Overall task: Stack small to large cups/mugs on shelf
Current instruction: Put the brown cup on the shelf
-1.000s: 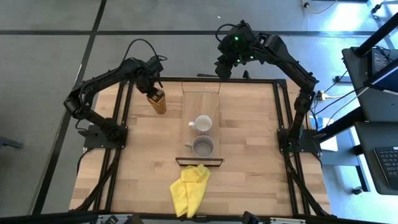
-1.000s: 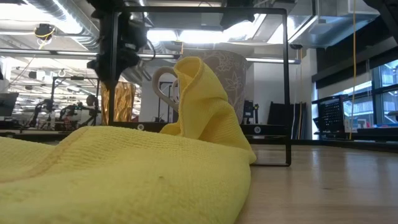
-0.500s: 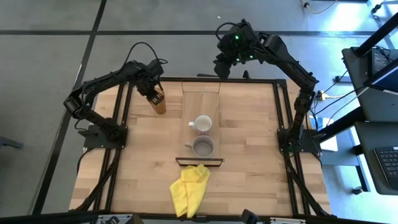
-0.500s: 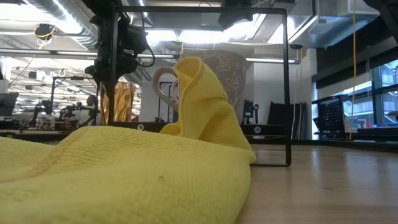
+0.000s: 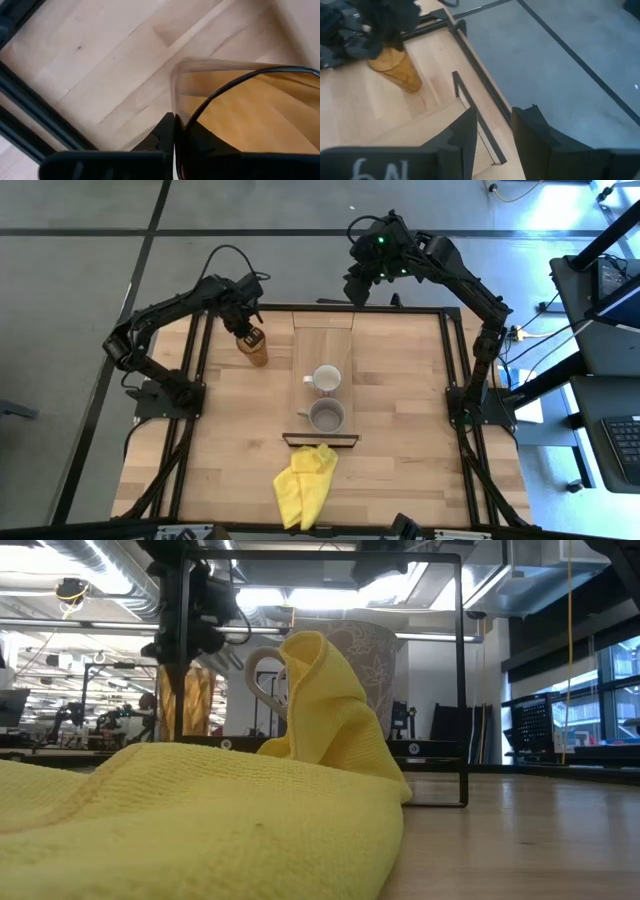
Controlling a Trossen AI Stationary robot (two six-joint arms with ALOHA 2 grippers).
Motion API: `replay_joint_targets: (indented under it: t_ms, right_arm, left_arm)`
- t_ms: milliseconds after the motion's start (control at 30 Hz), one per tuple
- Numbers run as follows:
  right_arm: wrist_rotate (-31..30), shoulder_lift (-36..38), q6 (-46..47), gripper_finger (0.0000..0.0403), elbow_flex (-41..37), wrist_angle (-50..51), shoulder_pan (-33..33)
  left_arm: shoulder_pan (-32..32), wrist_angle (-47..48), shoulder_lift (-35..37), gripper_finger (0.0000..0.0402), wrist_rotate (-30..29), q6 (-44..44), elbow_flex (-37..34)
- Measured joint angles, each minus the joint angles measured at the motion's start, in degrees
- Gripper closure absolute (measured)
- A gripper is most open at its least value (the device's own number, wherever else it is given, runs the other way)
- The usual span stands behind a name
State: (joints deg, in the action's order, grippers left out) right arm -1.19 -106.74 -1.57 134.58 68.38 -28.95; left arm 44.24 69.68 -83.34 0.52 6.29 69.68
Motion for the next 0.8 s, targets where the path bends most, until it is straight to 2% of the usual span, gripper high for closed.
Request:
replay_joint_targets:
  t_ms: [200,367,467,633,800]
  right_arm:
    - [-0.3,0.0,1.7,0.028,0.0,0.3,-2.4]
    - [4.2,0.8,6.2,0.028,0.0,-2.1,-7.7]
    - [7.2,1.0,10.6,0.028,0.0,-2.7,-11.7]
    - [7.7,1.1,15.1,0.028,0.0,-1.9,-17.8]
    - [7.8,1.8,14.8,0.028,0.0,1.1,-20.3]
  left_arm:
    - [-3.6,6.8,0.0,0.0397,1.0,0.9,13.9]
    - [-7.9,8.2,-1.3,0.0399,2.3,2.9,26.9]
    - [-11.0,9.6,-5.4,0.0399,3.0,3.5,32.1]
    - [-16.5,12.2,-16.1,0.04,1.9,2.2,42.7]
    - [-16.9,15.9,-26.8,0.0399,-0.3,-0.3,57.0]
